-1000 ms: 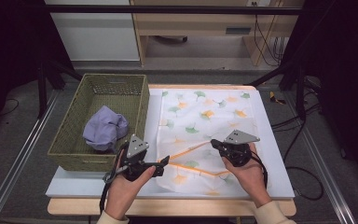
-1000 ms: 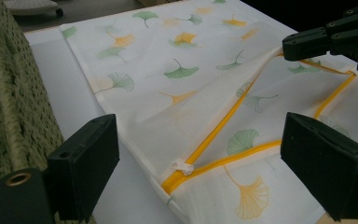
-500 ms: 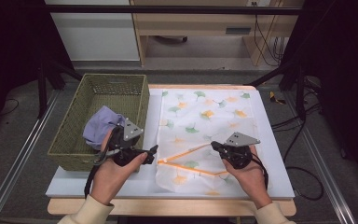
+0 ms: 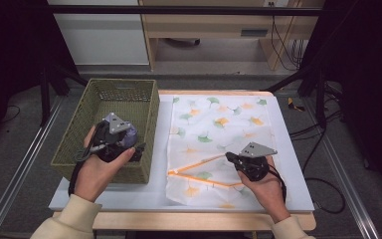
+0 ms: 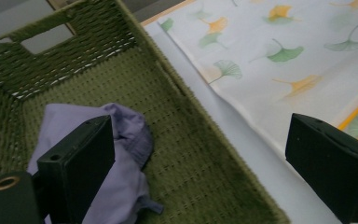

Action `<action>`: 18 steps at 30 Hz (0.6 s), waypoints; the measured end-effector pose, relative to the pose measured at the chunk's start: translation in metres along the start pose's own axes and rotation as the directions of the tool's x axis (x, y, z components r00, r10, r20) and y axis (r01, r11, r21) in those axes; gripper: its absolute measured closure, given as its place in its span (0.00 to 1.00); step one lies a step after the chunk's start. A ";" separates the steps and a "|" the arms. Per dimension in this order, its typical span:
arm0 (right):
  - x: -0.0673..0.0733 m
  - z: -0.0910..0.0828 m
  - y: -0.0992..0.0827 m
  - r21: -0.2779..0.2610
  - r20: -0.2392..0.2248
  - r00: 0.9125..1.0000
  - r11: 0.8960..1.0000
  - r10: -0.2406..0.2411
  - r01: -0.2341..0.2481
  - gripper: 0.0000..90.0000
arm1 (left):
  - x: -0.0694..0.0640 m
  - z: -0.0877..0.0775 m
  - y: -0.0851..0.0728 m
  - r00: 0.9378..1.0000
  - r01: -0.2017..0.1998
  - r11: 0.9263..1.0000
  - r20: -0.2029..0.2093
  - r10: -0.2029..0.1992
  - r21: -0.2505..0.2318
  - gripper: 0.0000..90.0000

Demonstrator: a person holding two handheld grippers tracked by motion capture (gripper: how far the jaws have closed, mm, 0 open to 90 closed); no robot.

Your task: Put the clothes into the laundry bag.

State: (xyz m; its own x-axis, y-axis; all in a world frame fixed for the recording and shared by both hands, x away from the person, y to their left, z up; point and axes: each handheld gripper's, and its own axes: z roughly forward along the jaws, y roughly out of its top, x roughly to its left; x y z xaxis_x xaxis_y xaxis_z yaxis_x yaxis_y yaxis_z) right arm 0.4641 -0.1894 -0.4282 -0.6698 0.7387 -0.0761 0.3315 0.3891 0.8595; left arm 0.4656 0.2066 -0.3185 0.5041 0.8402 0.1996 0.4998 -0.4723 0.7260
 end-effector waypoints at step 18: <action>-0.002 0.000 -0.001 0.003 -0.006 1.000 1.000 0.002 -0.002 0.99 | 0.050 0.002 0.000 0.996 0.074 0.995 -0.047 -0.071 0.067 0.07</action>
State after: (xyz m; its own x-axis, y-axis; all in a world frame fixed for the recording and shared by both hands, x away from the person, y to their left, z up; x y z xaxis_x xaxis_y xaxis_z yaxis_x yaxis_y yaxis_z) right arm 0.4650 -0.1910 -0.4296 -0.6733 0.7359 -0.0710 0.3349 0.3892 0.8581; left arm 0.4924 0.2474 -0.3098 0.4342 0.8831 0.1781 0.5816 -0.4257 0.6932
